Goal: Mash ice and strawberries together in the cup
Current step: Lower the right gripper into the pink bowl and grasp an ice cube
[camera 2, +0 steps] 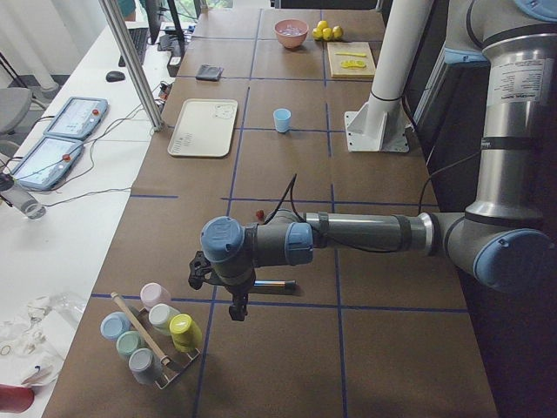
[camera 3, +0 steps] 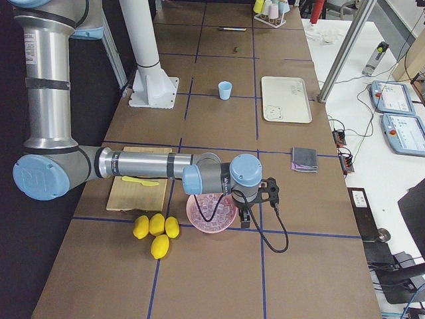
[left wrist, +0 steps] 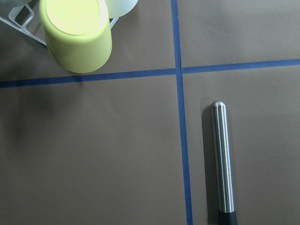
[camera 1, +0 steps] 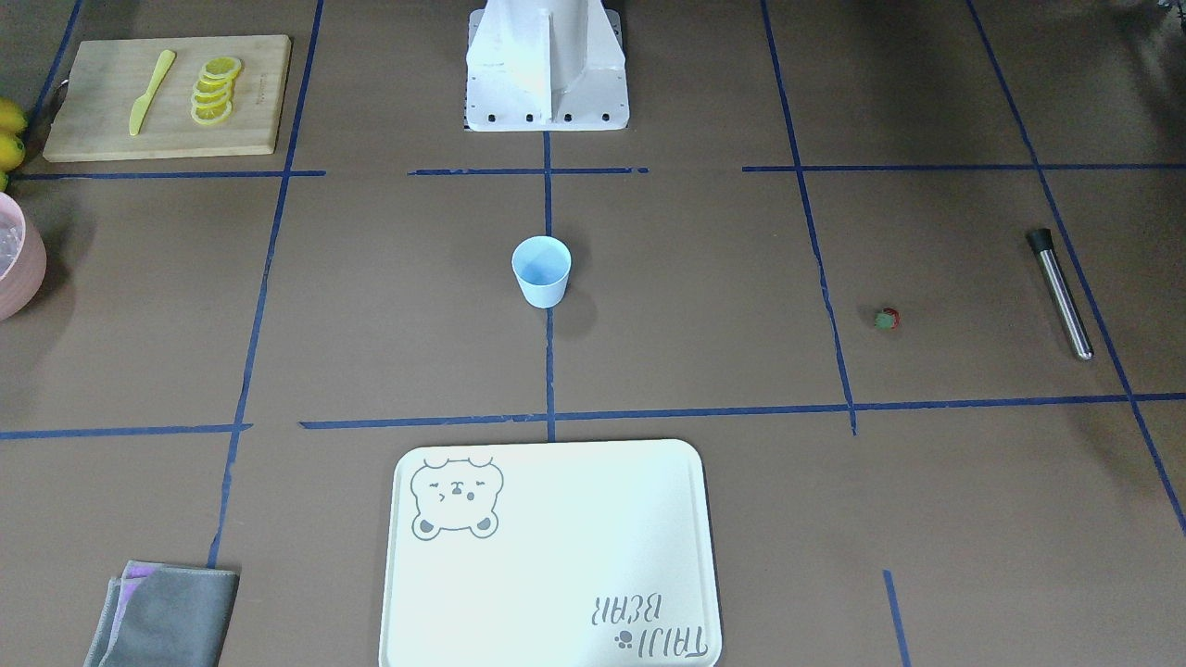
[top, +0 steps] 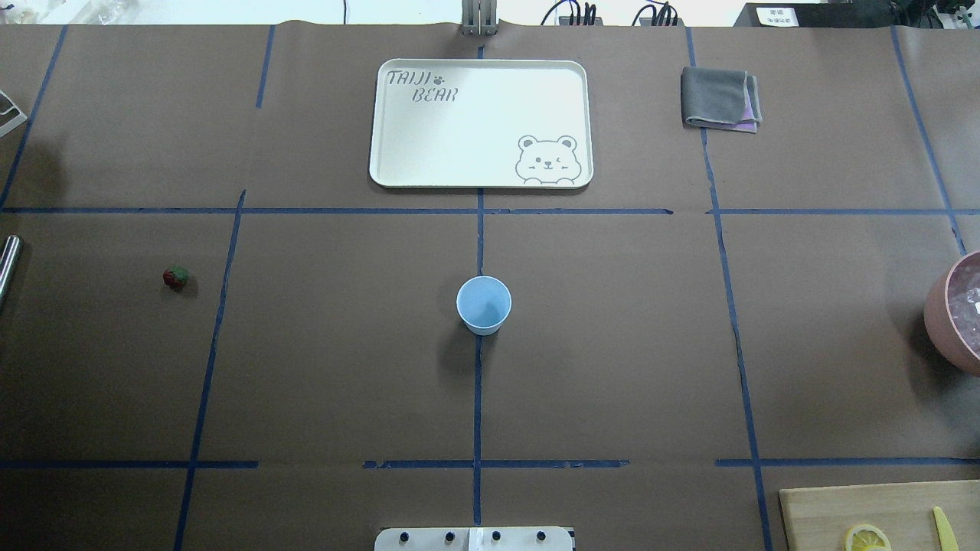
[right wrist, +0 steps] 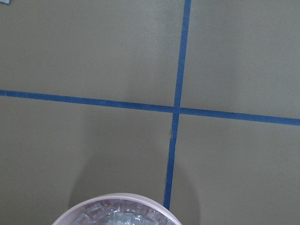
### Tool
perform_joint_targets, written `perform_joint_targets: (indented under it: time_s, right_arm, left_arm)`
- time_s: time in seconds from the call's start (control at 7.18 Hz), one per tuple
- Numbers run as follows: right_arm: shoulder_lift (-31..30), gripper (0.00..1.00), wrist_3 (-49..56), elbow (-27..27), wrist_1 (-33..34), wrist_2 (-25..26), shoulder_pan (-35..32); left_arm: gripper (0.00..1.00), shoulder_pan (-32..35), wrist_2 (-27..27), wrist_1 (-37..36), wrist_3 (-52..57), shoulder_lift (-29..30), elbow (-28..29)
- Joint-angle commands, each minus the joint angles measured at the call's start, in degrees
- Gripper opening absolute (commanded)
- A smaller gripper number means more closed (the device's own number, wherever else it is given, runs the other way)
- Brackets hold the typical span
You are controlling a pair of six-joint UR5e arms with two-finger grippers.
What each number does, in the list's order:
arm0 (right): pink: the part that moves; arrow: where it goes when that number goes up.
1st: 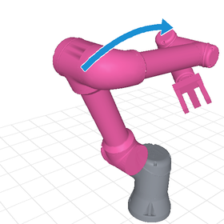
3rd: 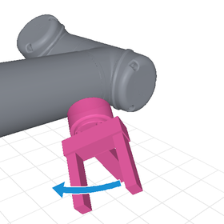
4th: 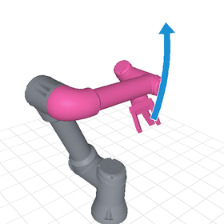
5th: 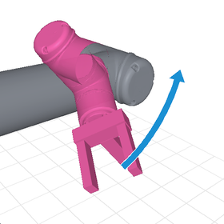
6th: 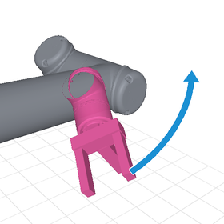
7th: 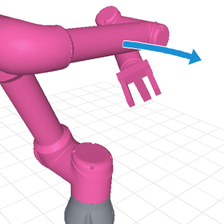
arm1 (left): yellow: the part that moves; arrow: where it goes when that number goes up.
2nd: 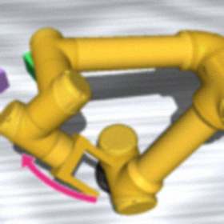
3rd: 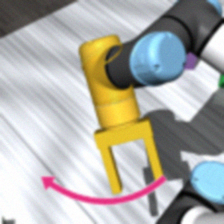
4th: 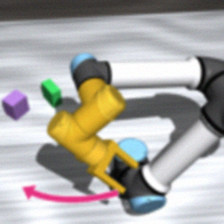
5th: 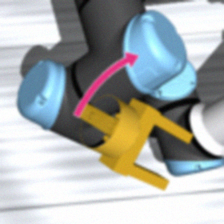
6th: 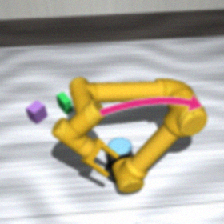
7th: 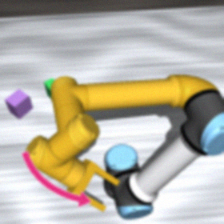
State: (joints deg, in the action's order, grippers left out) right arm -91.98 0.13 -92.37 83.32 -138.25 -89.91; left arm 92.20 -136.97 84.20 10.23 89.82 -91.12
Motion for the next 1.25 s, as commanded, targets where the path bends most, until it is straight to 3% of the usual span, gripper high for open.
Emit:
perform_joint_targets:
  time_s: [0.0, 1.11]
  right_arm:
    - [-0.48, 0.99, 0.05, -0.61, -0.17, 0.44, 0.09]
    - [-0.21, 0.99, 0.48, -4.56, -0.79, 1.67, 5.63]
  left_arm:
    - [1.0, 0.0, 0.03, 0.0, 0.22, 0.01, -0.02]
    - [1.0, 0.09, -0.06, 0.26, -0.21, -0.08, -1.77]
